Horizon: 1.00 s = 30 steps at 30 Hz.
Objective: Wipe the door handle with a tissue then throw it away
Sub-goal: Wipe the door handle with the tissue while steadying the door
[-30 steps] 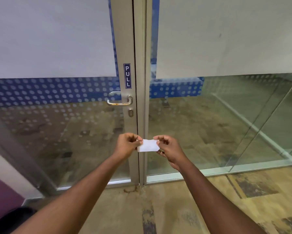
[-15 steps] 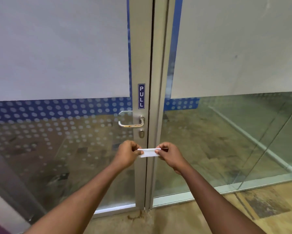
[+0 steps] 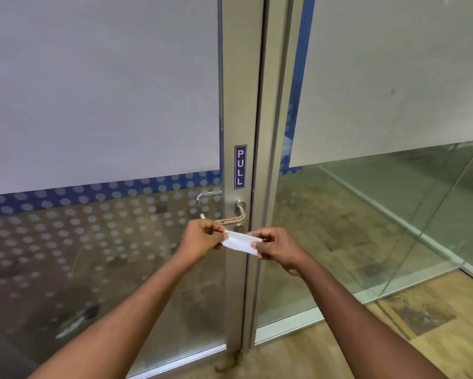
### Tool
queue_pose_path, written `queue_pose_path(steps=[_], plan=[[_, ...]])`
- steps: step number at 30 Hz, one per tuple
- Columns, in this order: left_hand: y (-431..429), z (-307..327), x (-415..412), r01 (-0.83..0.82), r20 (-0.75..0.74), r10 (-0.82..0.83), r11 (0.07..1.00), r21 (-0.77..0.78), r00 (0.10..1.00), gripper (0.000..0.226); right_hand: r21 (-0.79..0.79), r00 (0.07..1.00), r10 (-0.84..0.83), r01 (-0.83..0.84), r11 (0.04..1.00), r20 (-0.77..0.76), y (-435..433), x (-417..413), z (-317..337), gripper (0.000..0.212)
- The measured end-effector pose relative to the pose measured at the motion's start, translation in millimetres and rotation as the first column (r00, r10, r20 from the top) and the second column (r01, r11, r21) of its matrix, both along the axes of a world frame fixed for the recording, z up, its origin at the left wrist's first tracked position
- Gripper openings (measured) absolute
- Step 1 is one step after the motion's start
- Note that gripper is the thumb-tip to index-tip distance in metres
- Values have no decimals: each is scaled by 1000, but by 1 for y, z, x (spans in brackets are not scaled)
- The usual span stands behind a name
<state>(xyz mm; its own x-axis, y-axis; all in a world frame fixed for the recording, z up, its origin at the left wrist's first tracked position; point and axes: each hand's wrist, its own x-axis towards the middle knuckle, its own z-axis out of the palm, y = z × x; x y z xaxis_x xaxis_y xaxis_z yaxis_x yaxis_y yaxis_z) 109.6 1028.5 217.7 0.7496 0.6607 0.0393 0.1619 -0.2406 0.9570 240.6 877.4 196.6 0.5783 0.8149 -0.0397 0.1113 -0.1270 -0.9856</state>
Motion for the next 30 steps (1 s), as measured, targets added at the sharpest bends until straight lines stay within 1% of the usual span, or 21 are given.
queue_pose_path(steps=[3,5,9,11,12,13,14,15,17,19,21,22,23,24,27,30], plan=[[13,7,5,27,-3,-27,1000,9,1000,13,-23,1000,-2,2,1000,12,14,6,8,21],[21,12,10,26,2,-26,999,27,1000,8,-16,999,33,-33,999,0,24,13,15,19],[34,19,17,-8,3,8,995,99,1000,21,27,988,149,-151,988,45,40,24,19,15],[37,25,21,-2,-6,3,991,135,1000,24,43,985,121,-128,991,127,49,32,22,13],[39,30,24,-19,-2,20,984,175,1000,25,50,982,76,-85,995,175,56,39,24,11],[43,34,26,-56,9,56,967,247,998,21,57,976,18,-31,998,217,62,45,26,10],[48,41,27,-119,7,125,924,362,992,13,64,965,-47,31,997,257,69,53,27,9],[54,46,26,-182,16,200,855,486,980,4,74,946,-120,102,992,302,74,59,28,9],[68,53,22,-284,84,317,660,696,945,21,95,869,-258,241,966,422,81,69,27,11],[82,56,18,-383,215,372,470,795,903,29,127,761,-334,320,939,555,84,78,21,14],[97,59,15,-437,293,400,336,835,868,37,121,633,-325,344,931,703,86,83,13,17],[104,60,14,-438,298,415,298,848,860,43,97,583,-292,342,935,758,87,85,7,19],[112,60,13,-427,290,432,265,864,854,48,66,552,-254,338,939,795,88,86,1,21],[120,60,13,-407,266,457,243,881,849,54,28,542,-216,333,942,812,89,87,-5,22],[140,55,7,-342,183,536,214,915,824,65,-63,562,-121,296,953,818,93,88,-22,25],[155,46,2,-325,147,570,223,919,809,69,-71,616,-61,188,980,785,97,86,-34,27]])
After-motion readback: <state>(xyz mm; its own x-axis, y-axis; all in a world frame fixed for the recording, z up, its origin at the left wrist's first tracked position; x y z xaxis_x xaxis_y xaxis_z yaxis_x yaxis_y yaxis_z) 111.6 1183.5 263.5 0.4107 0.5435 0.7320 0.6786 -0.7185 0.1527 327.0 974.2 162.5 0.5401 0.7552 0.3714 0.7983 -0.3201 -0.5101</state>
